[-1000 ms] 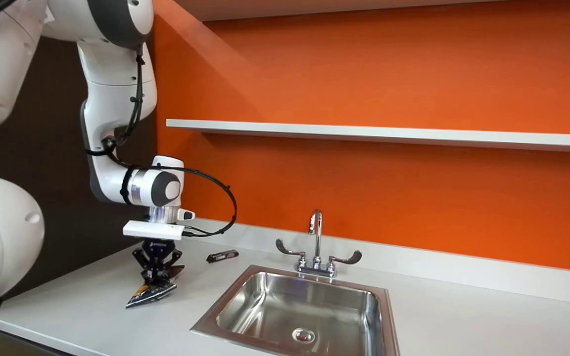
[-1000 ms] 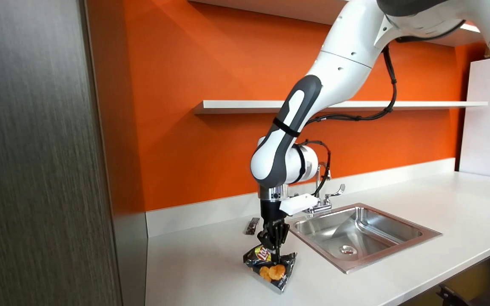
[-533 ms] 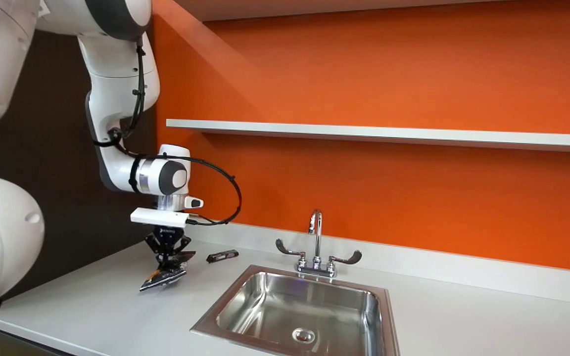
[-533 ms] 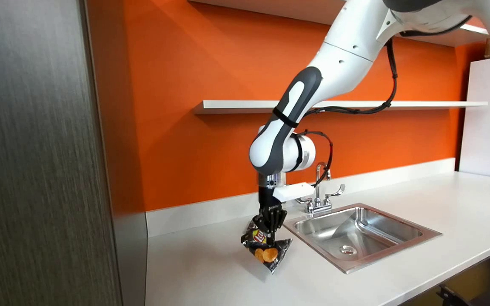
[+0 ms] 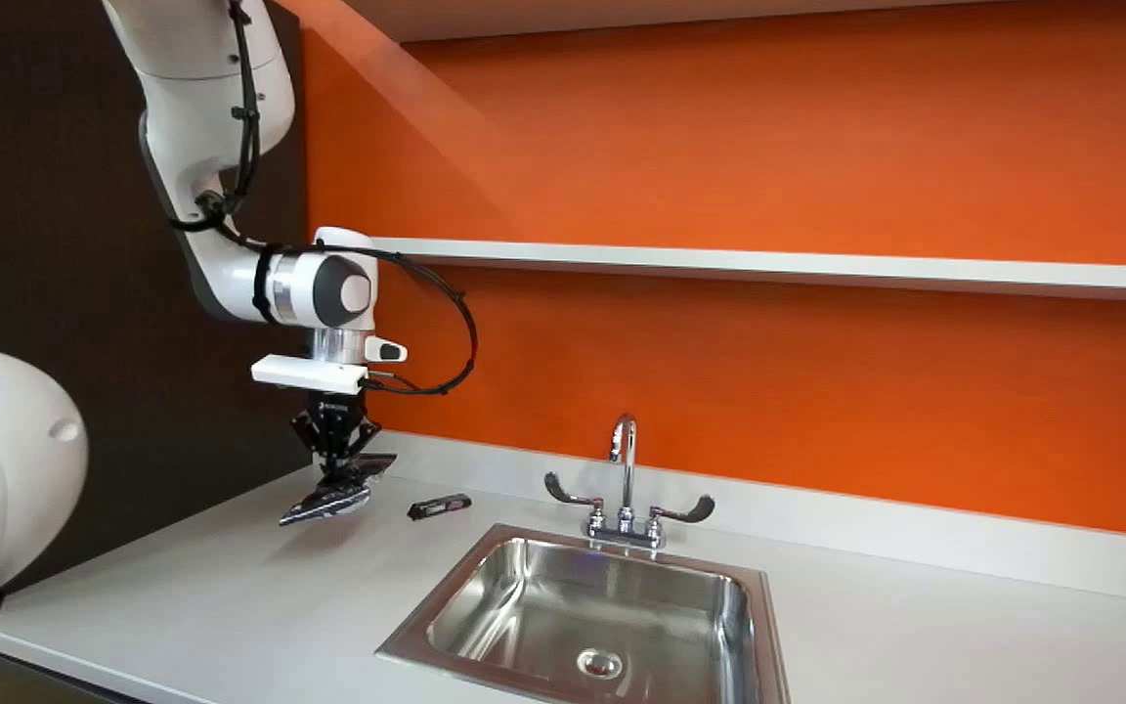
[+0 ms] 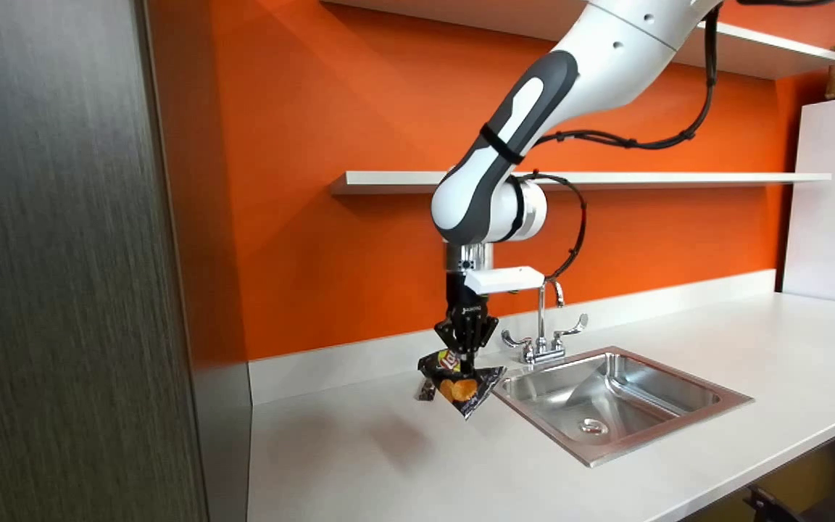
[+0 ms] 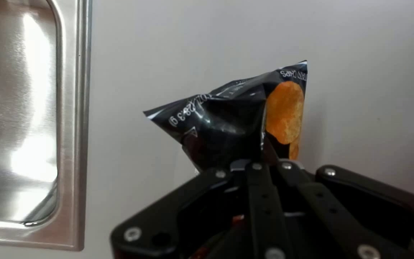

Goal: Pick the lays up and place them on the left side of the bottom shelf

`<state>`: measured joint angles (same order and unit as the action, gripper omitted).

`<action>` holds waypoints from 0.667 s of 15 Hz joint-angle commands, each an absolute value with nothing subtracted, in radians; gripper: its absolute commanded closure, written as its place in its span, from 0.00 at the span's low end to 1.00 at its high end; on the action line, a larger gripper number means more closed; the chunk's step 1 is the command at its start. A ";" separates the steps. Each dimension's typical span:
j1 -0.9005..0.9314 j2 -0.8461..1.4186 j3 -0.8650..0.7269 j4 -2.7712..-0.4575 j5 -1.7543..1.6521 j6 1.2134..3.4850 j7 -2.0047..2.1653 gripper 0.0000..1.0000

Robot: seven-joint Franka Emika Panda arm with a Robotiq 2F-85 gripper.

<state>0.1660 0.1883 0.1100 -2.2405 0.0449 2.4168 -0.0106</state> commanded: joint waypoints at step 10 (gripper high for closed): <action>0.148 -0.271 0.115 -2.297 0.064 2.078 0.108 1.00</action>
